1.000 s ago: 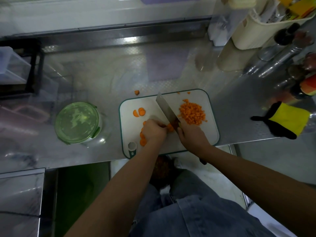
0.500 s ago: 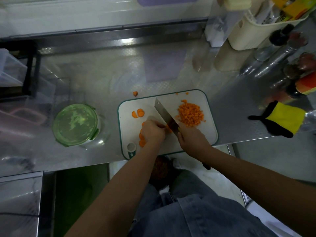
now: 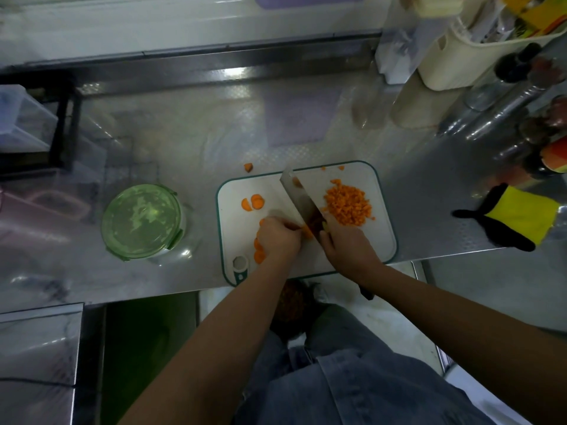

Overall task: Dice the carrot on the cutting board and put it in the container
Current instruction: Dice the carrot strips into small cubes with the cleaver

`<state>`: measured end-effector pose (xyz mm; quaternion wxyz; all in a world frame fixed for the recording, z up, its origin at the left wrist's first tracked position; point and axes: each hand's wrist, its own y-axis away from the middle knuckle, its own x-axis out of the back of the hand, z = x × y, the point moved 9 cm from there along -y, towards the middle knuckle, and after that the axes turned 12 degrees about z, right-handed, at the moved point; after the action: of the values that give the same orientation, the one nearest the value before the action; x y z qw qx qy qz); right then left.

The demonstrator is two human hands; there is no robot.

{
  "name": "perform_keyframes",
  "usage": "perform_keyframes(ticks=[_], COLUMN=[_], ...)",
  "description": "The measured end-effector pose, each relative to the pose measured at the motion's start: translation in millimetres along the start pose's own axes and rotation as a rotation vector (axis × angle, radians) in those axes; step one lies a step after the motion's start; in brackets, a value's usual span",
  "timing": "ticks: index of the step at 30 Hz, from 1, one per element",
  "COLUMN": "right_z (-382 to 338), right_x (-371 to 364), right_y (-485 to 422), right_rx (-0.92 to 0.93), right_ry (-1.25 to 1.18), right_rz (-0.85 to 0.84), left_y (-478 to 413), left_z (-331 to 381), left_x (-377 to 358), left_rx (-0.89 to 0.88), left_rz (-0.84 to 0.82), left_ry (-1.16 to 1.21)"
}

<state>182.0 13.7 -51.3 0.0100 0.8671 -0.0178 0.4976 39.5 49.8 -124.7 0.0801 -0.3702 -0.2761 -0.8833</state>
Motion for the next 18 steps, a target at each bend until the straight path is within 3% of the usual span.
perform_keyframes(ticks=[14, 18], right_z=[-2, -2], right_x=[-16, -16], right_y=[5, 3], right_rx=[-0.015, -0.016], right_ry=[0.114, 0.077], right_rz=[-0.078, -0.028], left_y=[-2, -1], left_z=[-3, -2], left_x=[-1, 0], left_rx=[0.031, 0.019], left_rz=[-0.014, -0.011], left_ry=[0.005, -0.009])
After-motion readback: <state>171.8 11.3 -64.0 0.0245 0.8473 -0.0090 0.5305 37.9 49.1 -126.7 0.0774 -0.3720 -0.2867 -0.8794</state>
